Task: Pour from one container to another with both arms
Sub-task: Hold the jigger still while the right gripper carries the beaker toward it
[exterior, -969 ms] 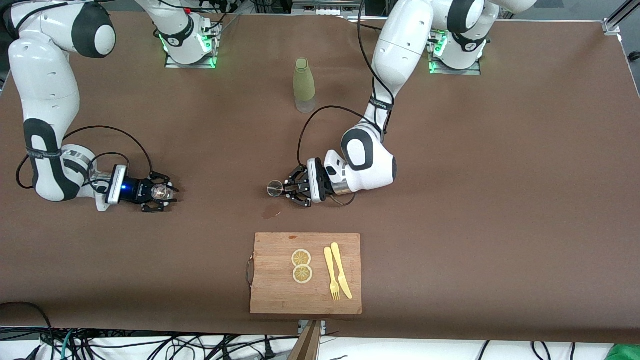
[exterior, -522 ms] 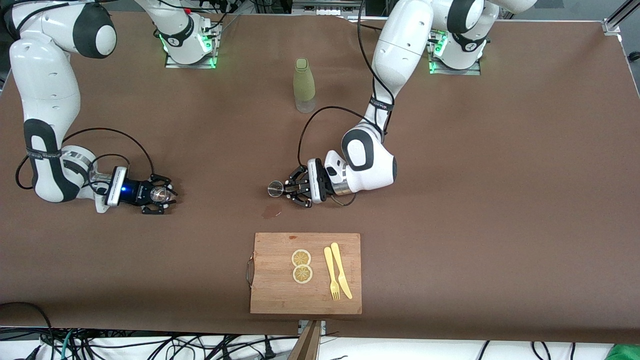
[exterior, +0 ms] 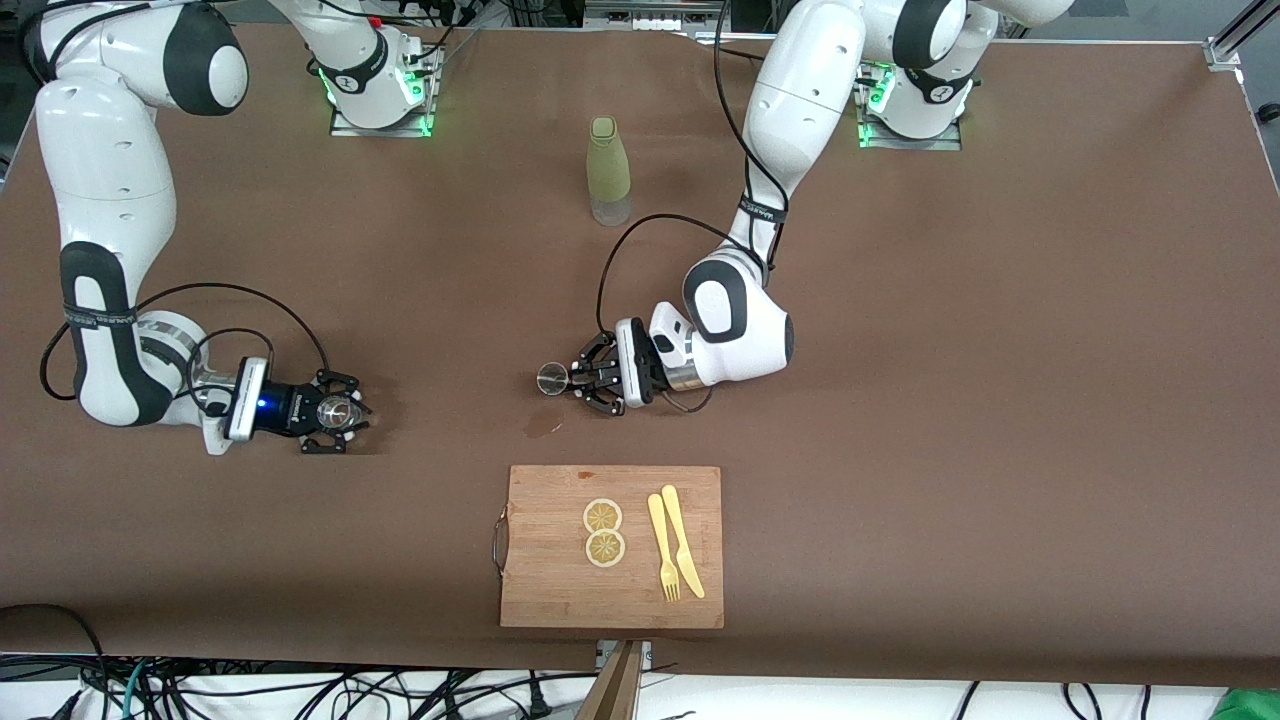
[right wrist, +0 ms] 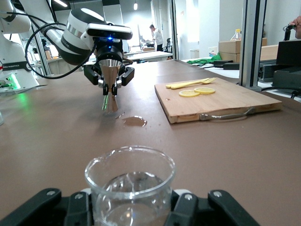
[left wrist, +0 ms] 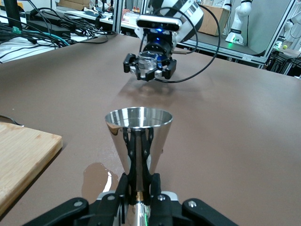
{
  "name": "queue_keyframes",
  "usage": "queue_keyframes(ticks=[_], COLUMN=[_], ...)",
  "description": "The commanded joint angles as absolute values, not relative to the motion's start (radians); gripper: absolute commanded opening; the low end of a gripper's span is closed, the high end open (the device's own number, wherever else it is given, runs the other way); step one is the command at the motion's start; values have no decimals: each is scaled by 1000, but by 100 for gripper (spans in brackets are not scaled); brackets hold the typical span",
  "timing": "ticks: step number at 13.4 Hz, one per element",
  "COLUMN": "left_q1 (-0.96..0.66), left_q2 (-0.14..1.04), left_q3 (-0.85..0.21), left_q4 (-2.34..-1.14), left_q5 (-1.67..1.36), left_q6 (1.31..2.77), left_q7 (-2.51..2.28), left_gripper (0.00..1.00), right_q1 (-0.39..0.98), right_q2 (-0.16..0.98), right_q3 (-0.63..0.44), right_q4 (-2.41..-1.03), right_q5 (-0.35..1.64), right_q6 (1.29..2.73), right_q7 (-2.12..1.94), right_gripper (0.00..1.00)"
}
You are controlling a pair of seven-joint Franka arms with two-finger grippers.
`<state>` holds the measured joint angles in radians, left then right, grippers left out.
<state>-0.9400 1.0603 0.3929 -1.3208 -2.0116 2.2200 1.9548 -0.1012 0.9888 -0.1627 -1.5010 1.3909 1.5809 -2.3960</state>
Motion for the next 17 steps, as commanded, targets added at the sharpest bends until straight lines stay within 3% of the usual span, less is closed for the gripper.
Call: queue_keyframes(ticks=[1, 4, 17], left_q1=[-943, -943, -983], left_q2=[1088, 1103, 1120], left_q3=[407, 410, 454], left_q4=[-1287, -1287, -1216], left_q5=[-2056, -2054, -2007], left_q6=[2214, 2215, 2299], left_q7=[1977, 1939, 1723], left_gripper=[0, 0, 0], right_q1=[-68, -61, 5], right_q2=[999, 999, 956], right_q3=[-140, -91, -51], right_q4=[-1442, -1401, -1301], right_q5=[1405, 1393, 1227], right_q6=[1635, 1680, 1704], right_q7=[-2315, -2228, -1922], right_gripper=[23, 23, 23])
